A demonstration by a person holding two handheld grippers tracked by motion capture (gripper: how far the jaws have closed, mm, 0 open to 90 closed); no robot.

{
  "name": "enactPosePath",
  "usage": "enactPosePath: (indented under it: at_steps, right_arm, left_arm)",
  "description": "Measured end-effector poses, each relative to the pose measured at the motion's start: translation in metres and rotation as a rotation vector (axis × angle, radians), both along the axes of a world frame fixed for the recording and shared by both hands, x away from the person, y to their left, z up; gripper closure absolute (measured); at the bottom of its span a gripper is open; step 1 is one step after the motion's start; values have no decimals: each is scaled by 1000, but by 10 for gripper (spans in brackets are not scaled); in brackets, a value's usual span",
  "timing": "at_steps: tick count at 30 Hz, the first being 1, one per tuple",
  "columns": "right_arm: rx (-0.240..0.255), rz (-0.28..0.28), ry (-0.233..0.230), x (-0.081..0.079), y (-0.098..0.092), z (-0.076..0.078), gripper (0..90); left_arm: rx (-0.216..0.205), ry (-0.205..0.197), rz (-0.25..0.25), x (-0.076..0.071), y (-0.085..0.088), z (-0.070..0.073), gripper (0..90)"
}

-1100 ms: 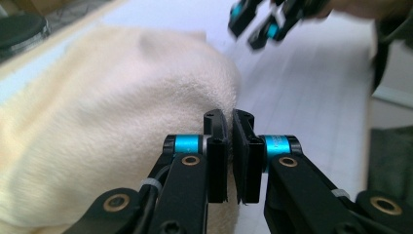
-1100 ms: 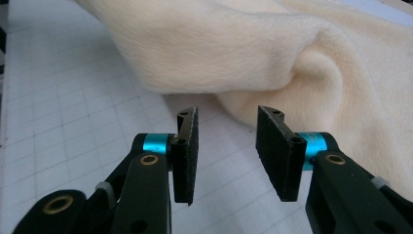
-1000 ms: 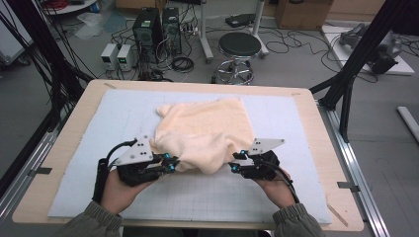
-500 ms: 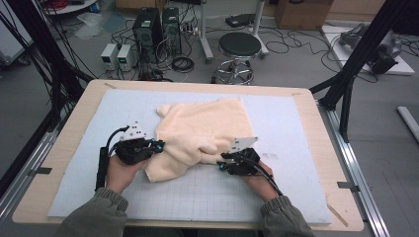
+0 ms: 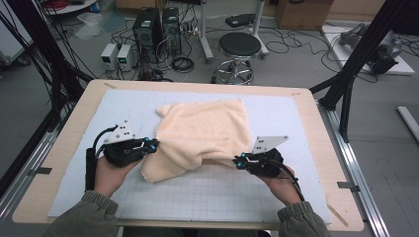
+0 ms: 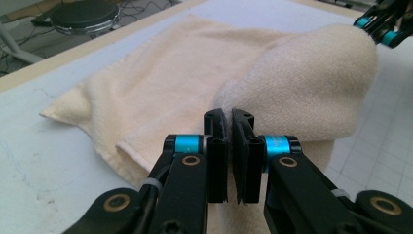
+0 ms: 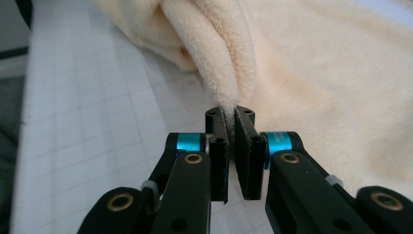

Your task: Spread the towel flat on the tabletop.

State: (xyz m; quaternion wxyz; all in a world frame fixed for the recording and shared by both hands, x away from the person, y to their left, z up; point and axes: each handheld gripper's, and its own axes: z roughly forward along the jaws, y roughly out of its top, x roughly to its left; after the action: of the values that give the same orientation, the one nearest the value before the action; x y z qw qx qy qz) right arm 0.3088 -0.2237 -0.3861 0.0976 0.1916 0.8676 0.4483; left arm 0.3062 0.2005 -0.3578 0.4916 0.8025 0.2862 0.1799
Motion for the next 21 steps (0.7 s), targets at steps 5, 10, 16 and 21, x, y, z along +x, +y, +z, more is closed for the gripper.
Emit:
enactPosePath:
  at_steps: [5, 10, 16, 21]
  right_arm:
    - [1, -26, -19, 6, -6, 16, 854]
    - [-41, -107, 60, 40, -2, -7, 853]
    - [-62, -176, 150, 70, -2, -36, 840]
    - [-56, -178, 137, 69, -2, -34, 828]
  left_arm:
    - [58, 21, 24, 18, -4, -9, 849]
    - [102, 114, 67, 52, -11, -38, 847]
    - [42, 159, 115, 69, -10, -50, 713]
    - [-11, 134, 85, 55, 4, -32, 589]
